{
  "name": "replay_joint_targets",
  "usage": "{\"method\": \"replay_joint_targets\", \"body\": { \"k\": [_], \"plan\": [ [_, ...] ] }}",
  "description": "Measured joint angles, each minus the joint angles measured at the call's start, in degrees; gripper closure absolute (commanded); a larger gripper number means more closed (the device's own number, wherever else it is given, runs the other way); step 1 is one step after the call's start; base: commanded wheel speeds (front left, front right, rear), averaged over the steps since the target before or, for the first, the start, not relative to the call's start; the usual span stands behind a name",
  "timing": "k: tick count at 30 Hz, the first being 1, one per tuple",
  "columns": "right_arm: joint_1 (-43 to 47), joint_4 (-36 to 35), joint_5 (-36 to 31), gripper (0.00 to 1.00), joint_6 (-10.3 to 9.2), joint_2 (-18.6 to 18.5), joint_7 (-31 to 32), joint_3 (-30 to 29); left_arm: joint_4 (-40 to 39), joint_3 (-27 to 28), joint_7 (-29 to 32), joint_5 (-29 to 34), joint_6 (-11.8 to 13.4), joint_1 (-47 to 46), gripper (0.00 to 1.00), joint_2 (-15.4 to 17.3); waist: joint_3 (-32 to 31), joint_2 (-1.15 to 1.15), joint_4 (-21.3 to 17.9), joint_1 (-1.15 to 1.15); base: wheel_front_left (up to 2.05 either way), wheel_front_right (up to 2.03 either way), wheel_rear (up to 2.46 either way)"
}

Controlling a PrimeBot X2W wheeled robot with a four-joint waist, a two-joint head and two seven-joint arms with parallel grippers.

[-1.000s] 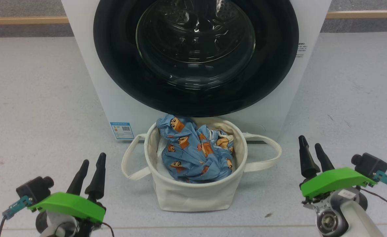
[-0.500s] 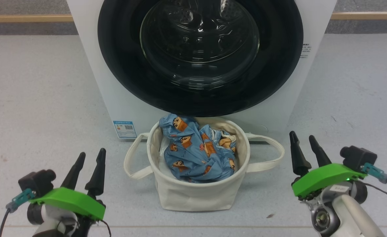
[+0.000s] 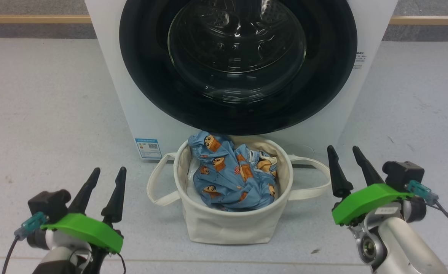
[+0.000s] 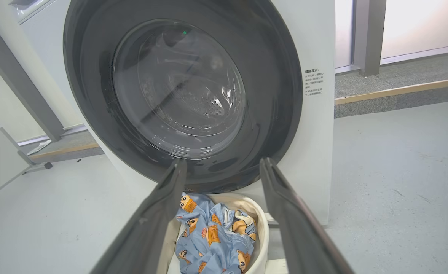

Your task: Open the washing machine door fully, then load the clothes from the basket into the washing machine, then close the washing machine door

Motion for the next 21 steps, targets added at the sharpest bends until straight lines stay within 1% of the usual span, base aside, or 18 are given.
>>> {"method": "replay_joint_targets", "body": {
  "k": [15, 21],
  "plan": [
    [-2.6, 1.7, -8.9, 0.00, 0.00, -0.2, -1.1, 2.2, 1.4, -2.0, -2.7, 7.2, 0.1, -2.4, 0.00, 2.1, 0.1, 0.00, 1.0, 0.00, 0.00, 0.00, 0.00],
    [-4.1, 2.0, -9.9, 0.00, 0.00, -0.2, -1.5, 2.5, 1.5, -2.1, -2.9, 8.4, 0.5, -2.8, 0.00, 2.4, 0.0, 0.00, 1.2, 0.00, 0.00, 0.00, 0.00]
  ]
}}
